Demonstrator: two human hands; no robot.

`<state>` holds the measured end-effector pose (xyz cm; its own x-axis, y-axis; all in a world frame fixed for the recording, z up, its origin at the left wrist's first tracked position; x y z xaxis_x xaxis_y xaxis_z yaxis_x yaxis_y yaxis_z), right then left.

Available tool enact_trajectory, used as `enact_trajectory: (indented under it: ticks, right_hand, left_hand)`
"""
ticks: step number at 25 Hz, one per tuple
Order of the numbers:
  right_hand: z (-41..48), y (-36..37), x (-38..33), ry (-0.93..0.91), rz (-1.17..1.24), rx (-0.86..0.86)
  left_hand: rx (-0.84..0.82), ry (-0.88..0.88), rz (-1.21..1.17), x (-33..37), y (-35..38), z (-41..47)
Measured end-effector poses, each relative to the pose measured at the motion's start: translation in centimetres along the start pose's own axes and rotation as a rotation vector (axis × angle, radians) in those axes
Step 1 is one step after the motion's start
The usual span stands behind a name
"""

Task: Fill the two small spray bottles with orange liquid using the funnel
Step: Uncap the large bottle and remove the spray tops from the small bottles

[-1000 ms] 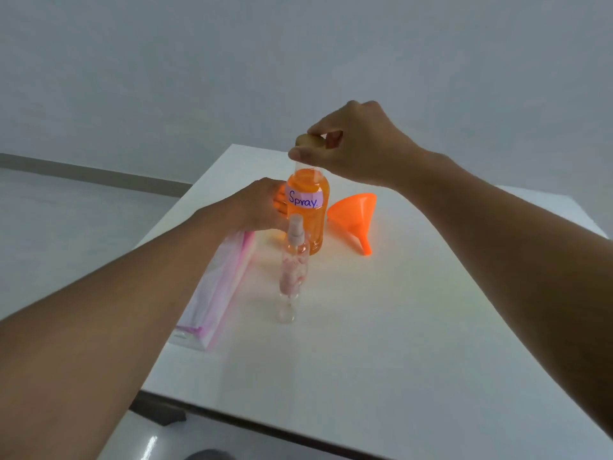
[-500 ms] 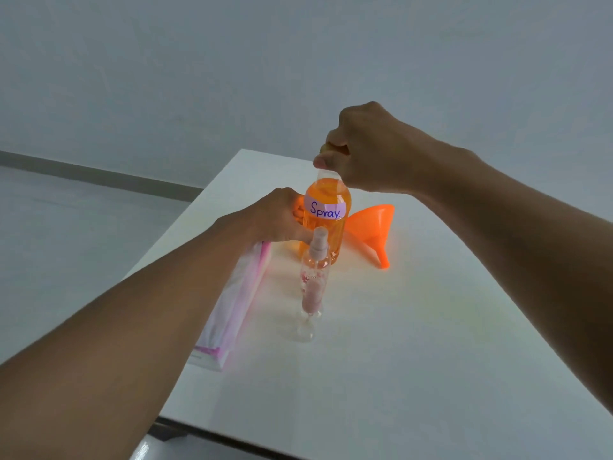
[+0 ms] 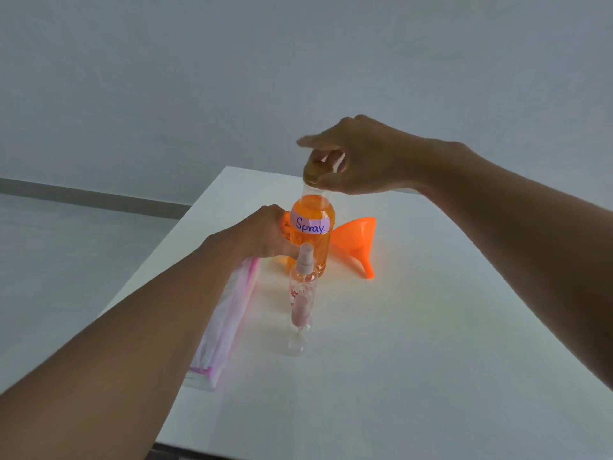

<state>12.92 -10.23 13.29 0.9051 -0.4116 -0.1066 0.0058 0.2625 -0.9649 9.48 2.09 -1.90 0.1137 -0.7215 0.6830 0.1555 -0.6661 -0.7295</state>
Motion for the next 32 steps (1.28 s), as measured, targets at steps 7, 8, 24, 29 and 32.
enact_trajectory:
  ticks: [7,8,24,29,32]
  right_hand:
    - [1.4,-0.1,-0.5,0.048,-0.132,-0.033]
    - [1.2,0.0,-0.7,0.016,-0.167,-0.069]
    - [0.5,0.7,-0.8,0.03,-0.111,-0.061]
    - [-0.8,-2.1,0.5,0.01,0.128,0.216]
    - [-5.0,-0.3,3.3,0.216,0.267,0.511]
  left_hand:
    - [0.009,-0.029,0.003,0.1,0.0,0.0]
    - [0.009,-0.028,0.005,0.0,0.1,0.0]
    - [0.007,-0.029,-0.019,0.4,0.3,-0.5]
    - [0.0,-0.043,0.013,0.7,0.2,-0.8]
    - [-0.001,-0.064,0.074,1.0,0.1,-0.9]
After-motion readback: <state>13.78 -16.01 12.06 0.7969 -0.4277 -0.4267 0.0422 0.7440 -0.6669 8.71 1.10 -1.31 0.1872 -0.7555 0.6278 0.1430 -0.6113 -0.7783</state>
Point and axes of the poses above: each hand's wrist, its own z-axis towards the middle knuckle, its own y-axis out of the palm, x = y × z, the point moved 6 cm from there along z, towards the middle knuckle, and after that the axes turned 7 degrees about x, right-handed, at the moved point
